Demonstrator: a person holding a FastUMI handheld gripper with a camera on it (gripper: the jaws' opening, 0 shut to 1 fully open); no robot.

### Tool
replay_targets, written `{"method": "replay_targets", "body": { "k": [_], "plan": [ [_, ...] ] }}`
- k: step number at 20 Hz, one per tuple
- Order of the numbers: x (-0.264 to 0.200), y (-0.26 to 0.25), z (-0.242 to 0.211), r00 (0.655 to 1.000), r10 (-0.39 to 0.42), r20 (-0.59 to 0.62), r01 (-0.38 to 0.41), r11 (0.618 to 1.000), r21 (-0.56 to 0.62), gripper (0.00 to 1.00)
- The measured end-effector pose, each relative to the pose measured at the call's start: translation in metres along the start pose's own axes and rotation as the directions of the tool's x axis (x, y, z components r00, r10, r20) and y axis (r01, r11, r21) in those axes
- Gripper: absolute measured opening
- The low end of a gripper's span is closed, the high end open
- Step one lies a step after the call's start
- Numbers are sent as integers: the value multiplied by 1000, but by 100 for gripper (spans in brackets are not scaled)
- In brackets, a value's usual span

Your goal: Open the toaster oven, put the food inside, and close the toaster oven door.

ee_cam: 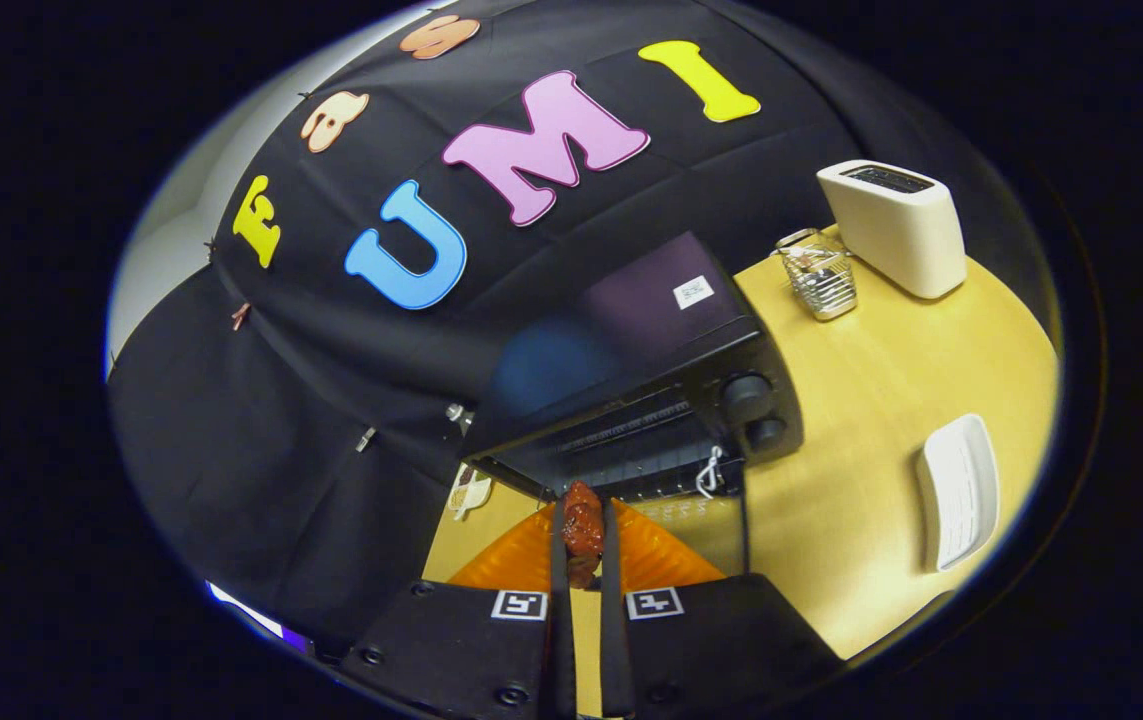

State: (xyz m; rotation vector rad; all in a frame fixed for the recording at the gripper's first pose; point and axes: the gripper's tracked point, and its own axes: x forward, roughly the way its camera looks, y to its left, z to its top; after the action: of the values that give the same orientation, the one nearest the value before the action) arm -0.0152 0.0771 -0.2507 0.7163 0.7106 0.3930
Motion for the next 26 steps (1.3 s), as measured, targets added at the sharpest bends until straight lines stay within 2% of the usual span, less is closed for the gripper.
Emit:
{"method": "replay_targets", "body": {
  "k": [5,11,15,20,22,24,26],
  "plan": [
    [61,17,-14,1000,-6,16,6,999,37,14],
    [122,5,-9,997,-40,59,33,994,106,14],
    [143,-15,-14,996,-78,52,72,992,101,14],
    [160,-24,-8,995,-74,65,64,989,134,14],
    [163,-32,-7,991,-113,66,103,984,144,14],
    [162,-51,-7,977,-202,68,195,977,89,24],
    [158,-68,-9,959,-276,66,274,961,42,39]
  ]
}}
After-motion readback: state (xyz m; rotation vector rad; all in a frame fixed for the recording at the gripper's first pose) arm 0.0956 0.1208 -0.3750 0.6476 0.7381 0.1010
